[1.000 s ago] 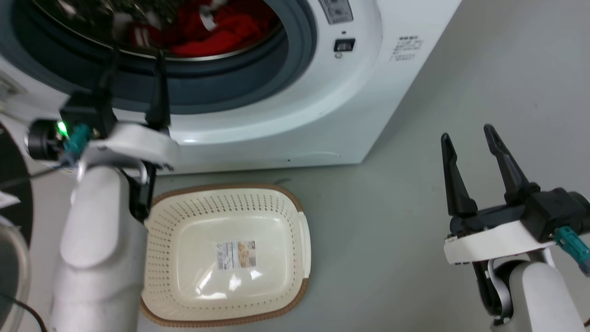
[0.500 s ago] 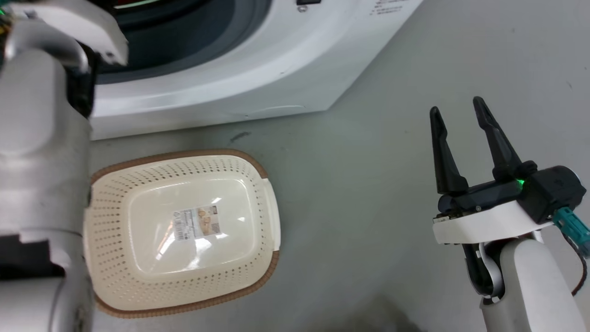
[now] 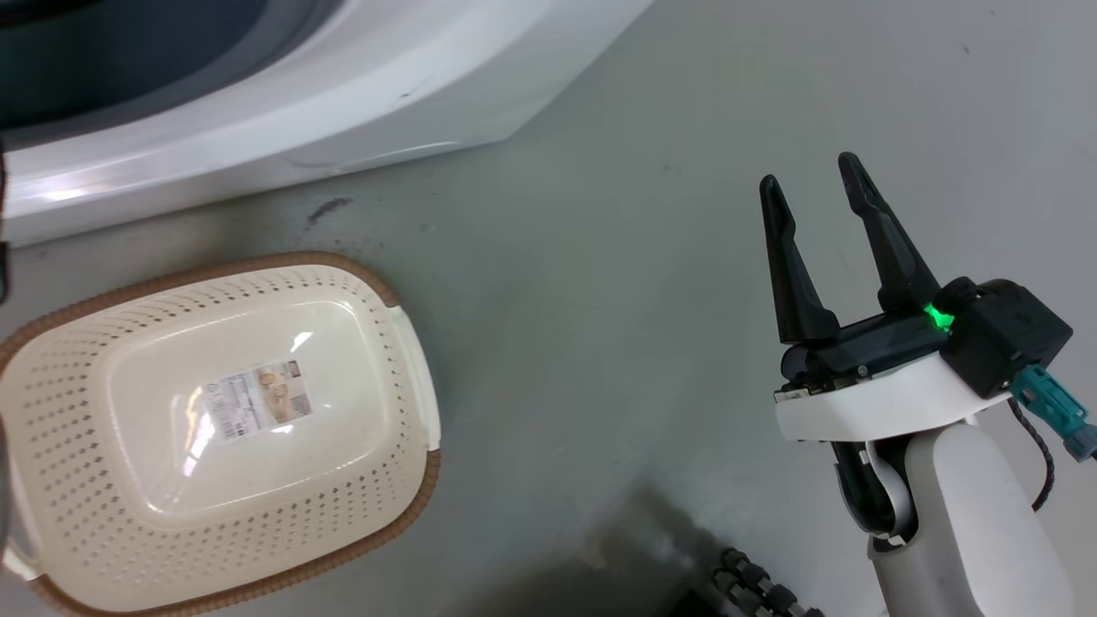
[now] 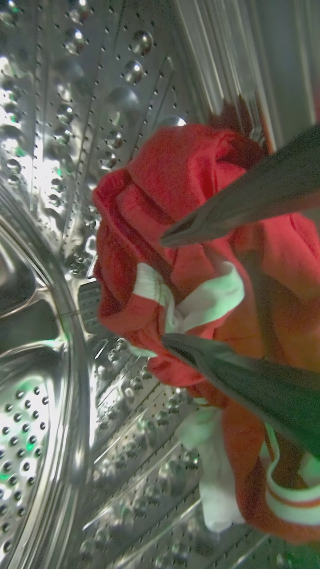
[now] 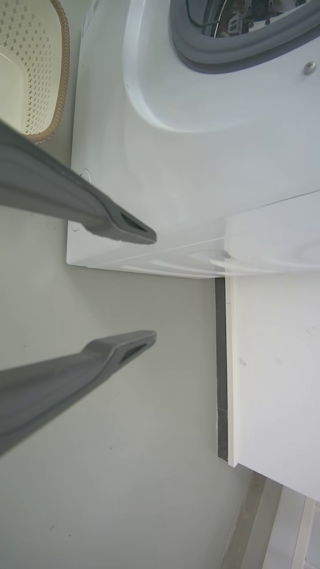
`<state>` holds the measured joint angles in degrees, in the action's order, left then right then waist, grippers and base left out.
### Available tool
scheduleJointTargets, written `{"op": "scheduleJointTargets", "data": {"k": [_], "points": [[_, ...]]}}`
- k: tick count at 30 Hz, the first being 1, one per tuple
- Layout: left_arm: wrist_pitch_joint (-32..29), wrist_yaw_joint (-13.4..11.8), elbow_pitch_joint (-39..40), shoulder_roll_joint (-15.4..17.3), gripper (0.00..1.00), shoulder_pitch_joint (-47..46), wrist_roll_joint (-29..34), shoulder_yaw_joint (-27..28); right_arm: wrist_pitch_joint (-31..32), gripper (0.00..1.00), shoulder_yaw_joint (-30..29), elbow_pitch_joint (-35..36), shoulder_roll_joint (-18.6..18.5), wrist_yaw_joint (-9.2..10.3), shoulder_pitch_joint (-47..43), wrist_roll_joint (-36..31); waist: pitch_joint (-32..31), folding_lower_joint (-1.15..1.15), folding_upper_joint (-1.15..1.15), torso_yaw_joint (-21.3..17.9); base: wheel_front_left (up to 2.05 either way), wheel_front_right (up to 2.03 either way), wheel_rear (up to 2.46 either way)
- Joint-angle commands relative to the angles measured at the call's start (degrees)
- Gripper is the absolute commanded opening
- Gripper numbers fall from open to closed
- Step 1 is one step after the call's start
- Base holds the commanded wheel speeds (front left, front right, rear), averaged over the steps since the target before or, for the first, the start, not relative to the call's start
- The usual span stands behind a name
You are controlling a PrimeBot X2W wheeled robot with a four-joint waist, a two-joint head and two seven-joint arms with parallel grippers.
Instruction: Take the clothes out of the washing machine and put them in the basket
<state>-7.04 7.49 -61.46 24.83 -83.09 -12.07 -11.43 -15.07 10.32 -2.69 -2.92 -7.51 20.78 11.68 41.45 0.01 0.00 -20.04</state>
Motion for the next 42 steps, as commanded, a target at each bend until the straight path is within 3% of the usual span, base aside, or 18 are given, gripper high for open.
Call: {"op": "scheduleJointTargets", "data": {"k": [1, 13, 14, 15, 16, 22, 25, 31, 37, 42], "points": [[-2.3, 0.0, -0.4, 0.8, 1.00, -1.5, -1.4, -1.2, -0.1, 1.00, 0.3, 0.3, 0.1, 0.04, 0.5, 0.5, 1.5, -0.01, 0.00, -1.6, 0.00, 0.00, 0.00], [-25.8, 0.0, 0.7, 5.5, 1.00, -6.8, -11.5, -8.7, -0.1, 1.00, 2.2, 1.0, 0.1, 0.04, 0.6, 2.3, 4.0, -0.01, 0.00, -3.6, 0.00, 0.00, 0.00], [-27.0, 0.0, 1.1, 5.8, 0.46, -6.9, -12.0, -9.0, -0.1, 1.00, 2.3, 1.0, 0.1, 0.04, 0.6, 2.4, 4.1, -0.01, 0.00, -3.7, 0.00, 0.00, 0.00], [-28.3, 0.0, 1.2, 6.0, 0.35, -7.0, -12.7, -8.9, -0.1, 1.00, 2.4, 1.0, 0.1, 0.04, 0.5, 2.6, 4.1, -0.01, 0.00, -3.7, 0.00, 0.00, 0.00], [-29.1, 0.0, 1.5, 6.2, 0.00, -7.0, -13.1, -9.0, -0.1, 1.00, 2.6, 1.0, 0.1, 0.04, 0.5, 2.8, 4.1, -0.01, 0.00, -3.8, 0.00, 0.00, 0.00], [-29.2, -1.4, 3.2, 6.9, 0.00, -5.5, -13.8, -8.5, -0.1, 1.00, 2.9, 0.6, 0.1, 0.04, 0.9, 3.4, 3.8, -0.01, 0.00, -3.8, 0.00, 0.00, 0.00], [-24.8, -2.5, 5.4, 7.4, 0.00, -4.4, -13.1, -8.7, -0.1, 1.00, 2.7, 0.2, 0.1, 0.04, 1.0, 3.3, 3.0, -0.01, 0.00, -3.5, 0.00, 0.00, 0.00], [-10.8, -3.8, 8.7, 6.8, 0.00, 0.6, -11.2, -9.6, -0.1, 1.00, 2.2, -0.8, 0.1, 0.04, 0.7, 2.3, -0.6, -0.01, 0.00, -2.0, 0.00, 0.00, 0.00], [5.2, -5.0, 8.0, 4.1, 0.00, 7.9, -11.2, -9.4, -0.1, 1.00, 1.8, -2.3, 0.0, 0.04, -0.9, 0.8, -6.8, -0.01, 0.00, 0.3, 0.00, 0.00, 0.00], [12.1, -4.2, 5.4, 1.5, 0.00, 12.6, -13.6, -8.2, -0.1, 1.00, 1.7, -3.2, 0.0, 0.04, -2.2, -0.3, -11.2, -0.01, 0.00, 1.6, 0.00, 0.00, 0.00]]}}
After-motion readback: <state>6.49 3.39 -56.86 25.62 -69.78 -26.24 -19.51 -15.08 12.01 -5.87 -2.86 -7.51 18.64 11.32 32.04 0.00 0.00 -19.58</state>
